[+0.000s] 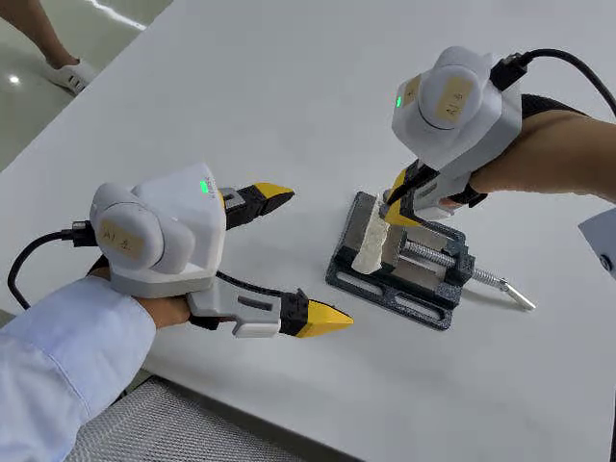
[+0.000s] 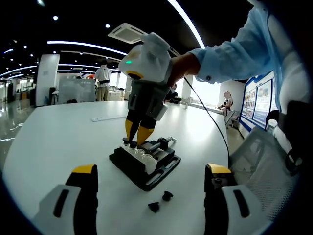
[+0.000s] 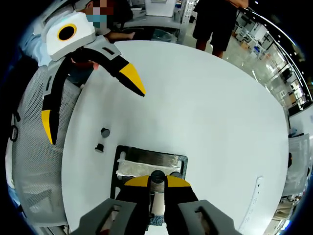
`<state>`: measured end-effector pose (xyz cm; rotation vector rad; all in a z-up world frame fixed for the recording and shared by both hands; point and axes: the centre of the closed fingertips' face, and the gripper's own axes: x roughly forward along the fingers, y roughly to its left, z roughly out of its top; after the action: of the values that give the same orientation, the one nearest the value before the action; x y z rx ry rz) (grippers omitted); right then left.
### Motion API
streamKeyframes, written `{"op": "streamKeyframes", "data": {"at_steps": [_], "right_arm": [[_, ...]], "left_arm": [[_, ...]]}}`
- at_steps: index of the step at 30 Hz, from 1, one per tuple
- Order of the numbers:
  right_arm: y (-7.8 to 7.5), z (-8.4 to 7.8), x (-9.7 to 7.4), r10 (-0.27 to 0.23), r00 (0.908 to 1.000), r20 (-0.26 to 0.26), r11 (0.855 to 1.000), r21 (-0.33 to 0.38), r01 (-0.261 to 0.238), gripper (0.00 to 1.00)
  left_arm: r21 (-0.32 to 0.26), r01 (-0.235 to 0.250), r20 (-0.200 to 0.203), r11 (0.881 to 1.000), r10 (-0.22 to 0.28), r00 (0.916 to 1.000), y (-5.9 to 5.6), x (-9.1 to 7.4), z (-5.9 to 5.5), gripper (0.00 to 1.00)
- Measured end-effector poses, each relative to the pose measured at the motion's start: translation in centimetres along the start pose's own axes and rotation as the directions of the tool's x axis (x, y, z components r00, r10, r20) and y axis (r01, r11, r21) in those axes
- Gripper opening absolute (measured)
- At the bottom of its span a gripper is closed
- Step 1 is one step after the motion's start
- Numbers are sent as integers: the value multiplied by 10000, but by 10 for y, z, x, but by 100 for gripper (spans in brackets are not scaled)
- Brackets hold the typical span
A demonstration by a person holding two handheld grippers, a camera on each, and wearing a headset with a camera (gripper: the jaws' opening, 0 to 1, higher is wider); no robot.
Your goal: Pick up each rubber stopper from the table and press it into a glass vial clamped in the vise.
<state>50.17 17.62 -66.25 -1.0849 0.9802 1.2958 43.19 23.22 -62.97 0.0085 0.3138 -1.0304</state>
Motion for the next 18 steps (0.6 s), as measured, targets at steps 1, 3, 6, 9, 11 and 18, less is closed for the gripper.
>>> {"op": "streamKeyframes", "data": {"at_steps": [1, 3, 6, 9, 11, 18], "right_arm": [[0, 0, 0, -20, 10000, 2, 10000, -42, 20, 7], [0, 0, -1, -48, 10000, 48, 9999, -98, 48, 8], [2, 4, -6, -5, 9991, 418, 10000, 95, 1, 9], [0, 8, -10, 16, 9974, 715, 9997, 242, -33, 7], [0, 7, -12, -10, 9973, 728, 9999, 115, 1, 2], [-2, 2, -6, -65, 9984, 556, 10000, -21, 66, 0]], "left_arm": [[1, 0, -8, 10000, 0, 10000, 0, 0, 0, 88], [-2, -3, 2, 10000, 3, 10000, 0, -1, 0, 88], [17, -33, -21, 10000, 33, 10000, 1, -2, 0, 88], [11, -71, -22, 10000, 71, 10000, 2, -3, 0, 88], [7, -55, -31, 10000, 55, 10000, 2, -2, 0, 88], [6, -44, -83, 10000, 44, 10000, 1, -2, -1, 87]]}}
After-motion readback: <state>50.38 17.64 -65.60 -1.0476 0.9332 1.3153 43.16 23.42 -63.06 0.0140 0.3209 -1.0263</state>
